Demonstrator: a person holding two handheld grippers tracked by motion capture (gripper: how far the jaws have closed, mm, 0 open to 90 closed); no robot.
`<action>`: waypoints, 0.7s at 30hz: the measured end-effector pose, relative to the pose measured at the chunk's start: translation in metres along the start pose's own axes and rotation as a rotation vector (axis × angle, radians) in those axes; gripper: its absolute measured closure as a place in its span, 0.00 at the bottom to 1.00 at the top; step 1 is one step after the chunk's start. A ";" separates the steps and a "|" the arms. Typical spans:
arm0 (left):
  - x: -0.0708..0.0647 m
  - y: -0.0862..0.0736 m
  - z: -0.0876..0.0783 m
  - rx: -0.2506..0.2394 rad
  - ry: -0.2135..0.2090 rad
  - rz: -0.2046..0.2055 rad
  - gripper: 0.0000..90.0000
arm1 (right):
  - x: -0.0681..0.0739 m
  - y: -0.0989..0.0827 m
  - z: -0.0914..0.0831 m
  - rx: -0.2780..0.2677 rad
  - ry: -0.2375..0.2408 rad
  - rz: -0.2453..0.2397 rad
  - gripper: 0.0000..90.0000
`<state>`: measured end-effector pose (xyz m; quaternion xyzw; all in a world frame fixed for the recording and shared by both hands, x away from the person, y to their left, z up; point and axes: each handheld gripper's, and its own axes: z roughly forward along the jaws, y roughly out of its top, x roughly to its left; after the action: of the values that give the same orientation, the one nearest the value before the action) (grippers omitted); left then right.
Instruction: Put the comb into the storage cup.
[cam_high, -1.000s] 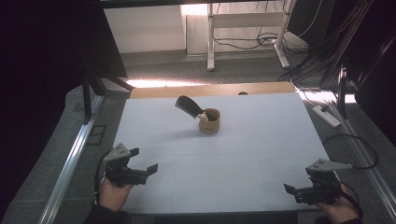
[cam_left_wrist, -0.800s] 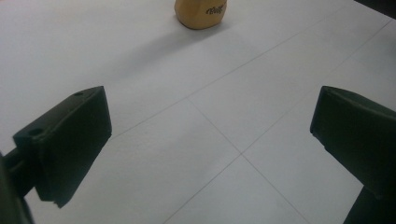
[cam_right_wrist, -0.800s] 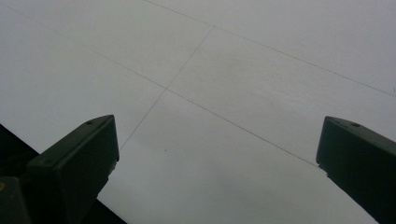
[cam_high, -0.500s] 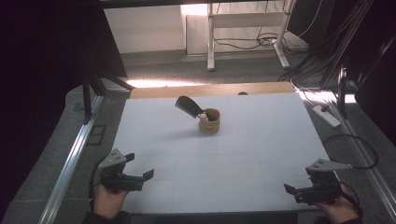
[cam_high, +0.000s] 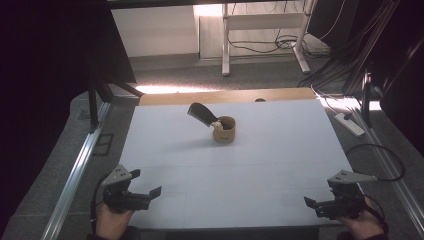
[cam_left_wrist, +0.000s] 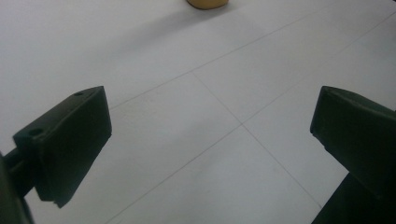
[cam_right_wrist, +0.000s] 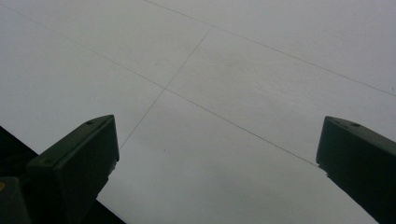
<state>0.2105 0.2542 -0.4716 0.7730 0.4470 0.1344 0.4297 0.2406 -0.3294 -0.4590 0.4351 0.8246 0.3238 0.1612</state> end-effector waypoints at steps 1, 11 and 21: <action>0.000 -0.001 0.000 0.003 0.003 0.001 0.00 | 0.000 0.000 0.000 0.000 0.000 0.001 0.00; -0.001 -0.008 -0.004 0.026 0.009 -0.014 0.00 | 0.000 0.000 0.000 0.004 -0.002 0.000 0.00; -0.004 -0.013 -0.006 0.058 0.014 -0.014 0.00 | 0.000 0.000 0.000 0.005 -0.003 -0.002 0.00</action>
<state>0.1972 0.2574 -0.4774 0.7811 0.4588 0.1238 0.4050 0.2408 -0.3288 -0.4591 0.4353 0.8254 0.3209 0.1619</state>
